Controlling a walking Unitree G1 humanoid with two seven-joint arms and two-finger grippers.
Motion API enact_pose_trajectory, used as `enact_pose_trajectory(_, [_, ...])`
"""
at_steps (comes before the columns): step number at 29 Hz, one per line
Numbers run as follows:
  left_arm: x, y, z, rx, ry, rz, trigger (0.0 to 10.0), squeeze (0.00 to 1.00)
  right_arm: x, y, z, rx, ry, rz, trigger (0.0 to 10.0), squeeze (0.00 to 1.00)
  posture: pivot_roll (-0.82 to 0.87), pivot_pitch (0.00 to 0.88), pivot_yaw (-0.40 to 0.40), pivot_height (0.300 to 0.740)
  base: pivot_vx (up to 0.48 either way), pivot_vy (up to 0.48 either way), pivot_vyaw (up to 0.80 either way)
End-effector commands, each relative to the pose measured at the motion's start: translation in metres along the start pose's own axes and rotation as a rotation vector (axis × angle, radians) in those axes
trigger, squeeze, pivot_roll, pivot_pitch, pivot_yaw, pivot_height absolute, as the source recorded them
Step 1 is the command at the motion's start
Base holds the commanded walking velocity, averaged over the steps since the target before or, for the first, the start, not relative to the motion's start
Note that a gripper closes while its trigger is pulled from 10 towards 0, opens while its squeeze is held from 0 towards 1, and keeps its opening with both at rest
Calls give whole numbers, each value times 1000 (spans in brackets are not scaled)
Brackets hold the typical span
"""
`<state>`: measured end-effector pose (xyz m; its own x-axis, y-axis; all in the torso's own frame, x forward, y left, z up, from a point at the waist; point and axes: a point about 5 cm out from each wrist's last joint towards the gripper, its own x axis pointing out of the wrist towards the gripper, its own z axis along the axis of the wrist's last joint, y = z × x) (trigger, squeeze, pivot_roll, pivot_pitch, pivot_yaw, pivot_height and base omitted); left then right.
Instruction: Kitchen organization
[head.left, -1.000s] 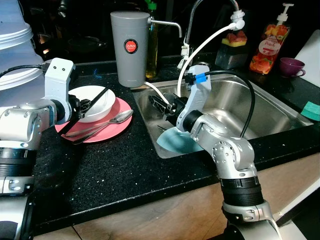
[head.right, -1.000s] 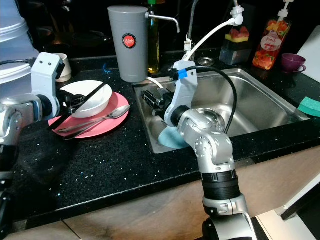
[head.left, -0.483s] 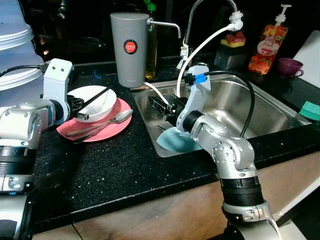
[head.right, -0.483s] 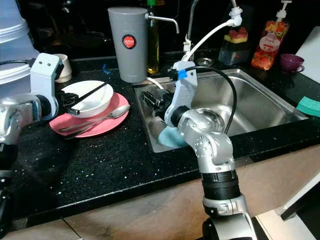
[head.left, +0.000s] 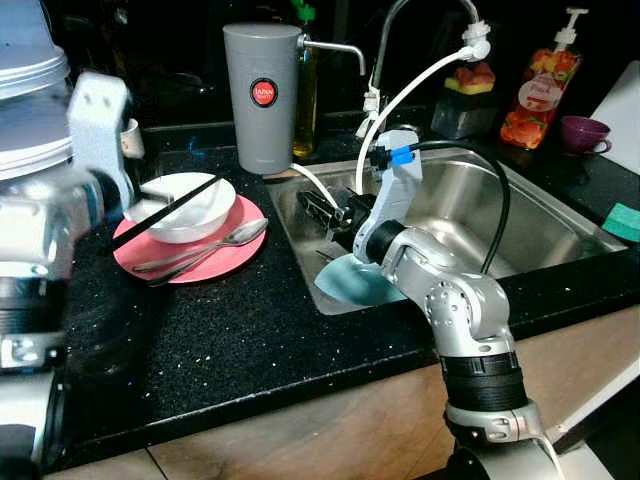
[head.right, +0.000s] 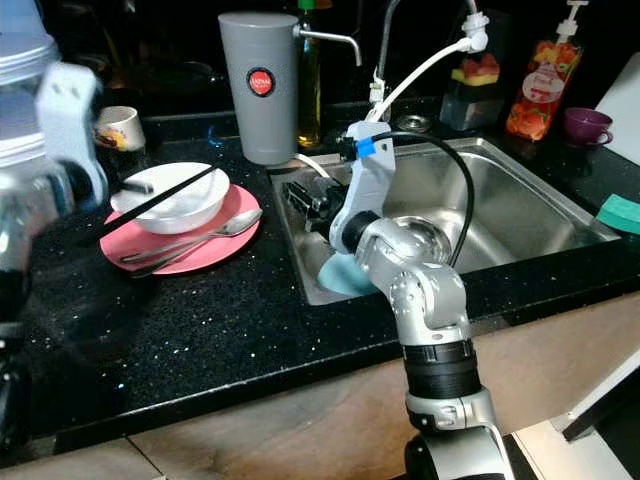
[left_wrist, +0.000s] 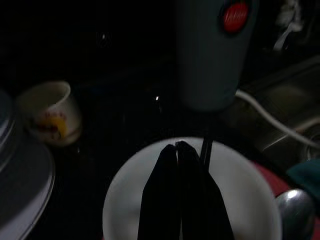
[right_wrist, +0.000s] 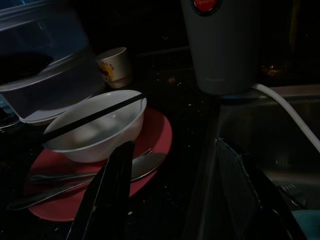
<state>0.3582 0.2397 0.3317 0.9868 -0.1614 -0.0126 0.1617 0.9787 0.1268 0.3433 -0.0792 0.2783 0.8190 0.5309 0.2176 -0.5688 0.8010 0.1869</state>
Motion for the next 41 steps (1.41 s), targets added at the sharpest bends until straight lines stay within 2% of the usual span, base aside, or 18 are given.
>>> enact_pose_trajectory(1, [0, -1, -4, -3, 23, -9, 0, 0, 2, -1, 1, -2, 1, 1, 10000, 0, -8, 29, -5, 740, 0, 0, 0])
enact_pose_trajectory(5, [2, -4, -12, 35, 81, -24, 0, 0, 2, 0, 1, -2, 0, 5, 10000, 0, -7, 26, -4, 740, 0, 0, 0])
enact_pose_trajectory(6, [2, -4, -15, 51, 103, -27, 745, 0, 2, 0, 1, -2, 0, 5, 10000, 0, -7, 24, -3, 740, 0, 0, 0])
enact_pose_trajectory(7, [2, -5, -19, 65, 129, -30, 6706, 0, 2, 0, 1, -2, 0, 5, 10000, 0, -7, 24, -2, 740, 0, 0, 0])
enact_pose_trajectory(8, [3, -5, -23, 73, 146, -30, 10000, 0, 2, 0, 1, -2, -1, 5, 10000, 0, -7, 22, -1, 740, 0, 0, 0])
enact_pose_trajectory(9, [4, -7, -29, 67, 172, -56, 10000, 235, 2, -1, 1, -3, -1, 4, 10000, 0, -7, 20, -2, 740, 0, 0, 0])
enact_pose_trajectory(10, [4, -7, -30, 63, 176, -64, 10000, 235, 1, -1, 1, -3, -1, 3, 10000, 0, -7, 20, -2, 740, 0, 0, 0])
enact_pose_trajectory(11, [5, -8, -32, 60, 181, -67, 10000, 1000, 1, -1, 1, -4, -1, 3, 10000, 0, -7, 20, -2, 740, 0, 0, 0])
enact_pose_trajectory(16, [8, -11, -39, 31, 205, -84, 10000, 1000, 1, -1, 1, -8, 0, 2, 10000, 0, -13, 12, 0, 740, 0, 0, 0])
enact_pose_trajectory(17, [8, -12, -41, 31, 215, -88, 10000, 357, 1, -1, 1, -8, 0, 3, 10000, 0, -14, 11, 0, 740, 0, 0, 0])
enact_pose_trajectory(18, [8, -13, -43, 27, 224, -96, 10000, 0, 1, -1, 1, -9, -1, 4, 10000, 0, -14, 11, 0, 740, 0, 0, 0])
enact_pose_trajectory(24, [7, -16, -47, 13, 250, -130, 10000, 0, 1, -1, 2, -13, -1, 8, 10000, 0, -13, 5, -2, 740, 0, 0, 0])
enact_pose_trajectory(26, [7, -17, -49, 12, 257, -147, 9569, 0, 1, 0, 2, -14, -2, 10, 10000, 0, -14, 1, -3, 740, 0, 0, 0])
enact_pose_trajectory(27, [7, -18, -50, 21, 265, -153, 8157, 0, 1, 1, 2, -15, -3, 12, 10000, 0, -16, 0, -3, 740, 0, 0, 0])
enact_pose_trajectory(31, [6, -18, -51, 23, 273, -146, 9961, 0, 1, 1, 3, -16, -5, 12, 10000, 0, -17, 0, -4, 740, 0, 0, 0])
enact_pose_trajectory(38, [6, -12, -49, 47, 269, -100, 10000, 0, 1, 1, 4, -18, -5, 15, 10000, 0, -15, 0, -8, 740, 0, 0, 0])
enact_pose_trajectory(39, [6, -13, -46, 49, 256, -98, 0, 0, 1, 1, 4, -18, -6, 16, 10000, 0, -13, 0, -8, 740, 0, 0, 0])
enact_pose_trajectory(41, [6, -13, -44, 55, 248, -97, 0, 0, 1, 1, 4, -17, -6, 16, 10000, 0, -13, 0, -8, 740, 0, 0, 0])
